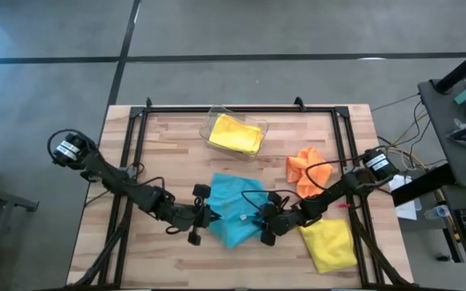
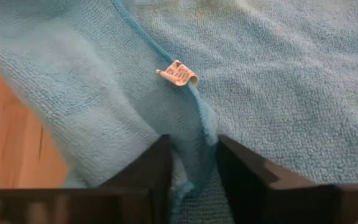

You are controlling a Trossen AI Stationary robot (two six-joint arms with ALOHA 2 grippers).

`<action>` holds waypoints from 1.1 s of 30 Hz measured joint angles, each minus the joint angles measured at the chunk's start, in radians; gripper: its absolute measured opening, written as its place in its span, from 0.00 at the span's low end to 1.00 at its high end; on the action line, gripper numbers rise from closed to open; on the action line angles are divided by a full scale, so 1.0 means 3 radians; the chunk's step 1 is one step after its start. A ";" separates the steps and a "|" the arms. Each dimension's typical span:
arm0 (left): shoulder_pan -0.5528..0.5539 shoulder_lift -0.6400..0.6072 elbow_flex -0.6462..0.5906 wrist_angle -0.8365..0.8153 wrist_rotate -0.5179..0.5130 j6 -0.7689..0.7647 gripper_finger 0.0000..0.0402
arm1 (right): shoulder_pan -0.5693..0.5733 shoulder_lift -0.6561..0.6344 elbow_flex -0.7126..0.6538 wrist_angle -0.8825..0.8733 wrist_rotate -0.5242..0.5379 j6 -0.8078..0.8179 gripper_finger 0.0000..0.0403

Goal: Fold microfiber towels
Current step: Fold the blue microfiber cloth

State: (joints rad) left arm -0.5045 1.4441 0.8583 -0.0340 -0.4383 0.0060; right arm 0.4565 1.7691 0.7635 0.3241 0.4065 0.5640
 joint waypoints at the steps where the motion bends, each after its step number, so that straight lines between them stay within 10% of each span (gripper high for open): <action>1: 0.0014 0.0000 0.0000 0.0000 -0.0036 0.0003 0.00 | -0.0010 0.0000 0.0000 -0.0001 -0.0020 -0.0004 0.22; 6: 0.0066 0.0000 0.0000 0.0000 -0.0052 0.0003 0.00 | -0.0032 -0.0008 0.0000 -0.0023 -0.0071 -0.0099 0.04; 21: 0.0230 0.0000 -0.0002 -0.0003 -0.0290 -0.0045 0.00 | -0.0099 -0.0269 -0.0008 -0.0929 0.0463 0.0101 0.02; 26: 0.0221 -0.0001 -0.0004 -0.0164 0.0614 -0.0196 0.00 | -0.0005 -0.0574 -0.0010 -0.0941 0.0450 0.0090 0.02; 33: 0.0163 -0.0062 -0.0004 -0.0358 0.0703 -0.0262 0.00 | 0.0315 -0.0965 -0.0008 -0.0811 0.0533 0.0030 0.02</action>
State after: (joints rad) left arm -0.4557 1.4255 0.8570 -0.1414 -0.2273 -0.0726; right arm 0.5509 1.4796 0.7610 0.0809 0.5665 0.5731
